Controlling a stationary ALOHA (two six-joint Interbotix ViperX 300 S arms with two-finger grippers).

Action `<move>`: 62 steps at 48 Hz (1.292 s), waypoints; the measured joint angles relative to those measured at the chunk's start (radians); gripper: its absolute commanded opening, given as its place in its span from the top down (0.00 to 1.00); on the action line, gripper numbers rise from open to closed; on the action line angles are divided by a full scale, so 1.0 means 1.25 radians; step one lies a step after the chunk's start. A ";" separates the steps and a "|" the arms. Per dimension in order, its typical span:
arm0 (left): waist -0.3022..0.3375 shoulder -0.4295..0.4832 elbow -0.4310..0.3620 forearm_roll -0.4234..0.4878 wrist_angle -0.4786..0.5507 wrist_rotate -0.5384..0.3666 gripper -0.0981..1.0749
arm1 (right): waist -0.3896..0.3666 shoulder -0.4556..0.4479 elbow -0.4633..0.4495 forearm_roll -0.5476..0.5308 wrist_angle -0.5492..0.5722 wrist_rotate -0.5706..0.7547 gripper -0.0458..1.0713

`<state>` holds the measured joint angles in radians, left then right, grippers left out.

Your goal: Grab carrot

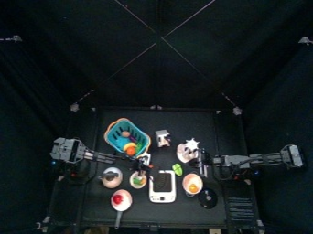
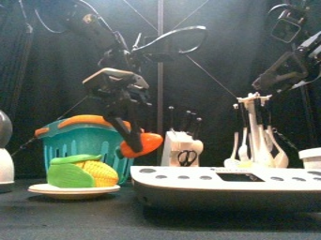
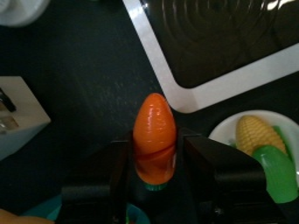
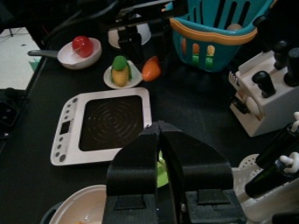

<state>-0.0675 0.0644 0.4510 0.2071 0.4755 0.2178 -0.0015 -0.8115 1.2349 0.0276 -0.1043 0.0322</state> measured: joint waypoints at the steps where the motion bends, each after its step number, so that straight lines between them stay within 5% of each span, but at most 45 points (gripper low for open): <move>1: 0.000 -0.007 0.006 -0.002 -0.012 0.001 0.45 | 0.000 0.000 0.000 -0.001 0.000 0.000 0.95; 35: 0.006 -0.187 0.182 -0.056 -0.312 -0.004 0.45 | 0.000 0.000 -0.001 0.000 0.000 0.000 0.95; 62: 0.042 -0.196 0.231 -0.081 -0.353 -0.004 0.45 | -0.026 0.004 -0.015 -0.011 0.000 -0.001 0.95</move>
<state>-0.0153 -0.1810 0.7394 0.1058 0.0337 0.2132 -0.0337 -0.8069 1.2164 0.0138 -0.1043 0.0307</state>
